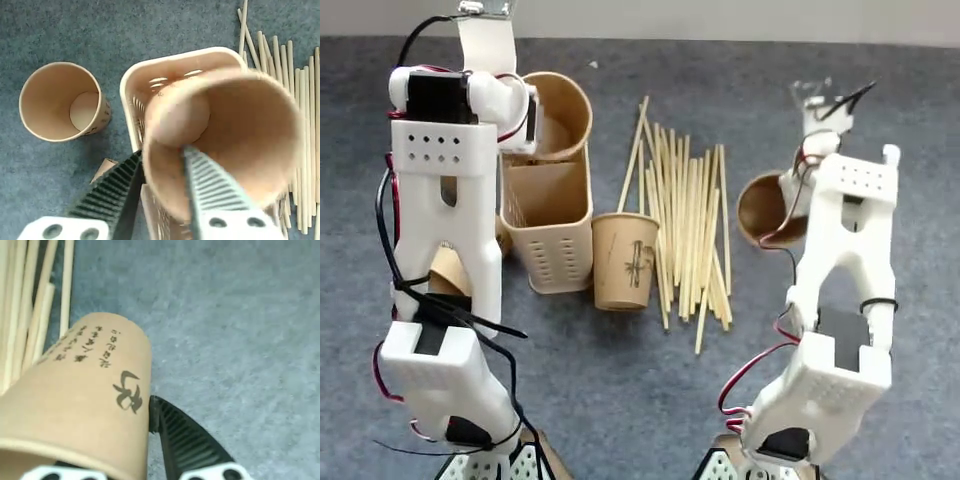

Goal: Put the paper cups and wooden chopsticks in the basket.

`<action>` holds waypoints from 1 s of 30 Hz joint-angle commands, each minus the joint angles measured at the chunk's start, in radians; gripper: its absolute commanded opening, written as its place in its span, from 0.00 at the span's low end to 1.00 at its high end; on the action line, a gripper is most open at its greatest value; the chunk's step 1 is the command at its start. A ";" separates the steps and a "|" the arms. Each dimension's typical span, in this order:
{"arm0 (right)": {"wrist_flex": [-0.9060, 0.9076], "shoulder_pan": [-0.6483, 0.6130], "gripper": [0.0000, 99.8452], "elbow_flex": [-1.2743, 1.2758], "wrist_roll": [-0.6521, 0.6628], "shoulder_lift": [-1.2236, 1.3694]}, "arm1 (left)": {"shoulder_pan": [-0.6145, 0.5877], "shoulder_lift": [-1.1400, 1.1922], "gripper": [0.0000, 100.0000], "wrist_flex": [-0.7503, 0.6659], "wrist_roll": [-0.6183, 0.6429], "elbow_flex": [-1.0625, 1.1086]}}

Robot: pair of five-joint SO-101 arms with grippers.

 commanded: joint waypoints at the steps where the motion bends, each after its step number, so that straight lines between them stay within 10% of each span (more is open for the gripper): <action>1: 0.101 0.012 0.00 -0.203 -0.038 -0.018 | -0.028 -0.010 0.32 -0.015 -0.011 -0.125; 11: 0.492 -0.096 0.00 -0.877 -0.044 -0.021 | -0.226 -0.016 0.32 -0.003 -0.009 -0.647; 30: 0.348 -0.653 0.00 -0.865 -0.247 -0.176 | -0.621 -0.007 0.32 -0.005 -0.011 -0.372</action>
